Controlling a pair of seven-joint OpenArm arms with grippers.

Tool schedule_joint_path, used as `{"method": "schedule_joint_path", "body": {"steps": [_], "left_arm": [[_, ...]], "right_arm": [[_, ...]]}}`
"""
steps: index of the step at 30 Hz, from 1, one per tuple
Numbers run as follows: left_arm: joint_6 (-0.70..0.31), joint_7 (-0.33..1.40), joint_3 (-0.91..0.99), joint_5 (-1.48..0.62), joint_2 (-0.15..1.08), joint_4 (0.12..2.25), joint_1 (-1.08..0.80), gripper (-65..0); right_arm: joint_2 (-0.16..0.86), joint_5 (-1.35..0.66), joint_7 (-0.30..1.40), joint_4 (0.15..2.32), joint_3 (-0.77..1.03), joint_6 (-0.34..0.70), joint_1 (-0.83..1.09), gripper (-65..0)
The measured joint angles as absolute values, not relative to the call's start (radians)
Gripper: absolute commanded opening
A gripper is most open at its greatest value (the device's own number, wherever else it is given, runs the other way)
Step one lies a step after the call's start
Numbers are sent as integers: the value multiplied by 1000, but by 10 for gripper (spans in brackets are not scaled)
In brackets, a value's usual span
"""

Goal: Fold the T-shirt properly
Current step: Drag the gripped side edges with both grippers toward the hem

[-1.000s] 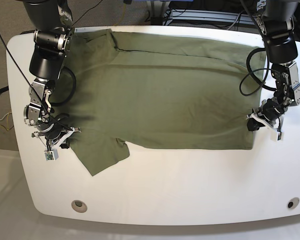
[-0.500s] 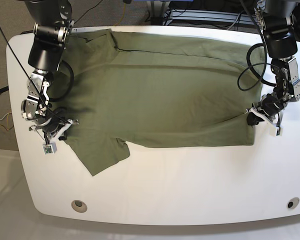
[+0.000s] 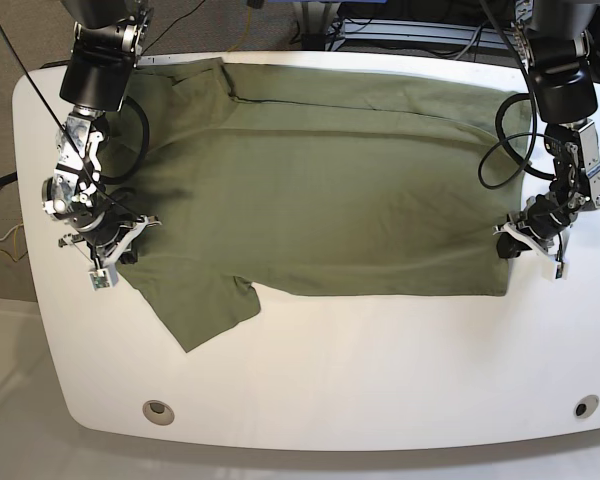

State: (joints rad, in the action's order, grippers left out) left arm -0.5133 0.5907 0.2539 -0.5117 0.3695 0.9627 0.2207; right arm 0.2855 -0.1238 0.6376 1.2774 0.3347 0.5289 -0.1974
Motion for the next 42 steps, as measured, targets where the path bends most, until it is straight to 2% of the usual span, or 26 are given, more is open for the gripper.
{"method": "schedule_joint_path", "body": {"steps": [1,5,7,9,13,17,21,27,30,42], "left_arm": [[-513,591,254,-511,369,963,220,-650],[-511,591,254,-505,368,961,216,-650],[-510,589,253,-498,366,959,218,-650],[-508,586,253,-496,365,959,219,-650],[-505,583,254,-493,364,960,219,-650],[-508,583,255,-500,364,960,218,-650],[-509,587,255,-493,365,962,219,-650],[-509,587,255,-497,360,965,220,-650],[-505,587,254,-494,361,965,216,-650],[-506,587,253,-493,361,966,212,-650]], "right_arm": [[287,-134,639,1270,339,532,-199,-650],[291,-158,636,1196,346,532,-236,-497],[293,-162,618,1137,345,535,-270,-354],[294,-150,559,1031,339,536,-333,-309],[285,-112,525,909,327,511,-433,-258],[289,-131,452,860,327,532,-469,-239],[299,-103,386,735,331,499,-515,-244],[313,-92,318,645,336,503,-534,-255],[319,-93,210,525,331,506,-568,-257],[332,-99,105,428,327,514,-586,-261]]}}
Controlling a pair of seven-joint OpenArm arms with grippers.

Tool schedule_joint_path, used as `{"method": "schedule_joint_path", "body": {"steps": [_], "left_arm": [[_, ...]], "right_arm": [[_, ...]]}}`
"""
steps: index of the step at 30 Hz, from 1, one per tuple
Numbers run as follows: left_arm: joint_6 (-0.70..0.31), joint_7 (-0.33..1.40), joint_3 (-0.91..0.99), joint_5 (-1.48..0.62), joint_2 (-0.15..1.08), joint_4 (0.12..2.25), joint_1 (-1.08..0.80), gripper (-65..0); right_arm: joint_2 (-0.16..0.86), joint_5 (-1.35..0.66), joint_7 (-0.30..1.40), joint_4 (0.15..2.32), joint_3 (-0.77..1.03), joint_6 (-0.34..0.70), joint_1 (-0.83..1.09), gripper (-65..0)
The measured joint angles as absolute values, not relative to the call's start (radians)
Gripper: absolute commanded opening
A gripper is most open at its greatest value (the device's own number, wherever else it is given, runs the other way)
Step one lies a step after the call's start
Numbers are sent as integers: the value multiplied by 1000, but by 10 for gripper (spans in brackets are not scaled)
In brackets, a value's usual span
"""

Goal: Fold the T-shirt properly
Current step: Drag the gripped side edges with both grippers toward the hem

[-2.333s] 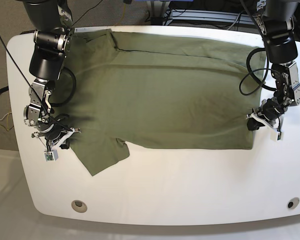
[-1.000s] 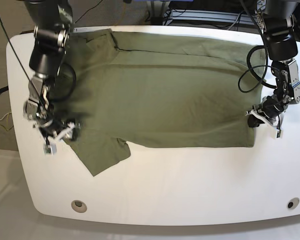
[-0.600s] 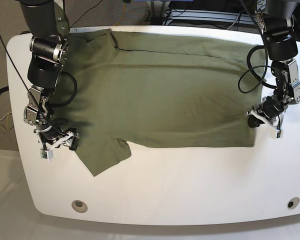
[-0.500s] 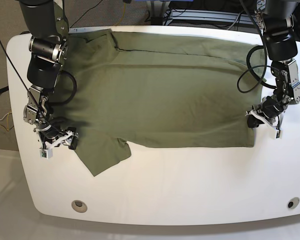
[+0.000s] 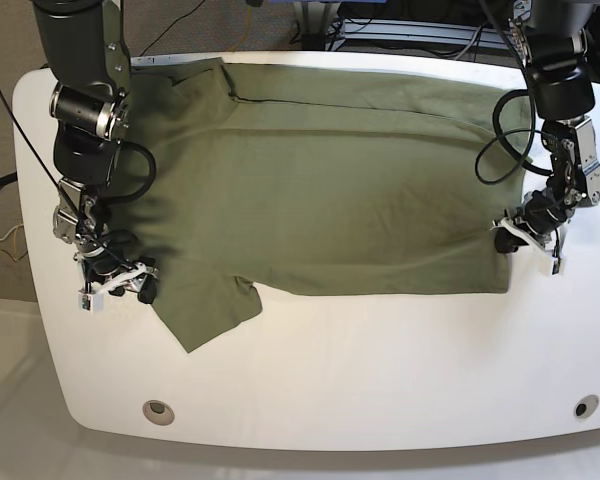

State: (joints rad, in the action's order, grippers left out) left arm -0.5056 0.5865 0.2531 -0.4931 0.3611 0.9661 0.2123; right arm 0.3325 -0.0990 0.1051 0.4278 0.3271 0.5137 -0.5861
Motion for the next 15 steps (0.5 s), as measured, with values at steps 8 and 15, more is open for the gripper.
{"method": "schedule_joint_path", "body": {"steps": [8,15], "left_arm": [[-506,587,253,-492,363,966,213,-650],[-506,590,253,-491,364,966,213,-650]], "right_arm": [[332,-120,144,443,292,513,-583,-262],[330,-136,187,463,259,516,-582,-383]]}}
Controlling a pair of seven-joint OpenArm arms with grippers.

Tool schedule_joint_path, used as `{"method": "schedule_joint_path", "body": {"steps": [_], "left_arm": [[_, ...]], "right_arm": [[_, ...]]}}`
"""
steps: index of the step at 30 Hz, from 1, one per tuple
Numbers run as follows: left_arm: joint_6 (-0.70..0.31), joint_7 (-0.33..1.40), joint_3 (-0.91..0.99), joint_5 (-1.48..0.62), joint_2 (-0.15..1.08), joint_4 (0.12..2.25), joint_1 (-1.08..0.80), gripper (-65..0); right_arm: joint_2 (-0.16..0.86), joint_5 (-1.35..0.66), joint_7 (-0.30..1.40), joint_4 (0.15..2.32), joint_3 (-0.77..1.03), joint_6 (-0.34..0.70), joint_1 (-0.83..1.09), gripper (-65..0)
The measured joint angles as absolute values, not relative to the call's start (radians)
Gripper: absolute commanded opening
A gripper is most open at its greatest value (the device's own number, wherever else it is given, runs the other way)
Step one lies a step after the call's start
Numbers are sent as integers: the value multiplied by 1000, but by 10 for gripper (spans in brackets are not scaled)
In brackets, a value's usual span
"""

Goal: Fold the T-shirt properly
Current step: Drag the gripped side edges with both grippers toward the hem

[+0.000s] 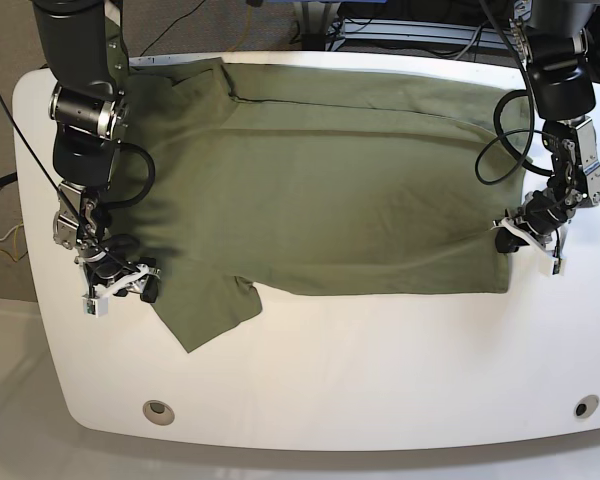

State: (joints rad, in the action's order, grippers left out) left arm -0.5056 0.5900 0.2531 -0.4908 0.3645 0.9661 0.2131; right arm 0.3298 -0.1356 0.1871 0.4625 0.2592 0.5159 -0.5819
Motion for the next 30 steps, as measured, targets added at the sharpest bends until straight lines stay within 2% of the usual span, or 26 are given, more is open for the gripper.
{"method": "schedule_joint_path", "body": {"steps": [9,16,30], "left_arm": [[-498,590,251,-491,363,968,213,-650],[-498,590,251,-490,361,968,213,-650],[-495,590,251,-490,360,968,216,-650]], "right_arm": [[305,-136,192,463,256,538,-578,-650],[305,-136,207,464,268,578,-578,-650],[299,-115,261,525,270,557,-564,-650]]}}
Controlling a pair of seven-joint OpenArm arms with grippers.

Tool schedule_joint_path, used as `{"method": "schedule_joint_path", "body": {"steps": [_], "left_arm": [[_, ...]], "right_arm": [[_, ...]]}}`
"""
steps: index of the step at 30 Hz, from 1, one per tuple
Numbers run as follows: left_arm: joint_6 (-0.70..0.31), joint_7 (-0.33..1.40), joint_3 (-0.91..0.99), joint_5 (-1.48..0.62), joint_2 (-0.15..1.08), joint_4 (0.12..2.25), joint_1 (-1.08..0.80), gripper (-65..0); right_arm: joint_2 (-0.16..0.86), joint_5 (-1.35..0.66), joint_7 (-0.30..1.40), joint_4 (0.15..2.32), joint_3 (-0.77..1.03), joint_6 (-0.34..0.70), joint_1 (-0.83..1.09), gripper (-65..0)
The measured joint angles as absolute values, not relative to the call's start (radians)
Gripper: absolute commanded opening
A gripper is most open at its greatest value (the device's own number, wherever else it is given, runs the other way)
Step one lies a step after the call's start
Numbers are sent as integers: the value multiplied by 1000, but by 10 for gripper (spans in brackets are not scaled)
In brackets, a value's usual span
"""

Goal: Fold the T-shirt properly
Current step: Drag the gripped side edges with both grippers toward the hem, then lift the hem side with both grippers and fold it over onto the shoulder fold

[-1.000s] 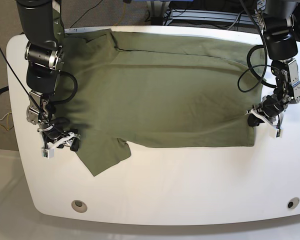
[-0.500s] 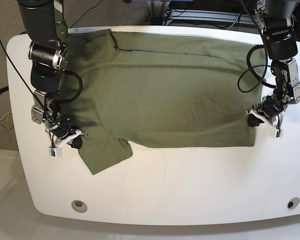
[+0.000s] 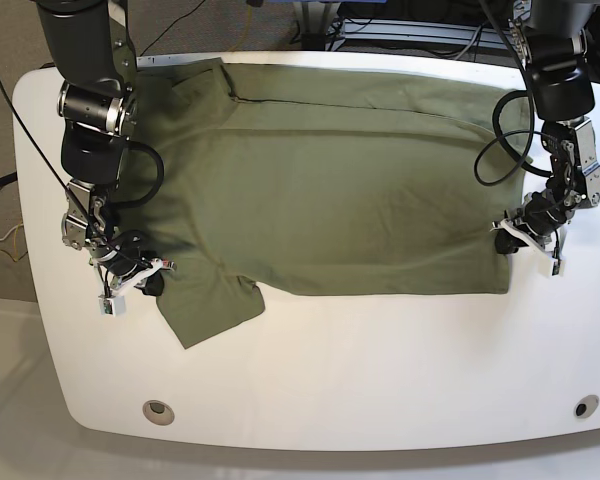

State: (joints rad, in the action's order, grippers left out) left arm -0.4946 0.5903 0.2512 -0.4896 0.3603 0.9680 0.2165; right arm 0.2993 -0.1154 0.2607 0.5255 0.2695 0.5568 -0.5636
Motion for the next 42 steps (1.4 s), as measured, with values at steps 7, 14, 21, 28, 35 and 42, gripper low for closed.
{"method": "schedule_joint_path", "body": {"steps": [7,14,21,28,35,42], "left_arm": [[-495,599,251,-490,360,969,216,-650],[-496,649,267,-482,360,995,214,-650],[-496,665,275,-482,364,1037,201,-650],[-496,666,262,-483,377,1079,184,-650],[-499,666,266,-511,380,1121,162,-650],[-503,686,266,-552,383,1164,123,-650]], "right_arm": [[299,-103,324,588,270,557,-548,-650],[300,-76,406,729,268,552,-508,-650],[311,-98,433,853,270,558,-481,-650],[334,-186,484,998,267,568,-408,-650],[363,-259,535,1138,265,572,-330,-650],[366,-260,556,1290,273,564,-245,-650]]}}
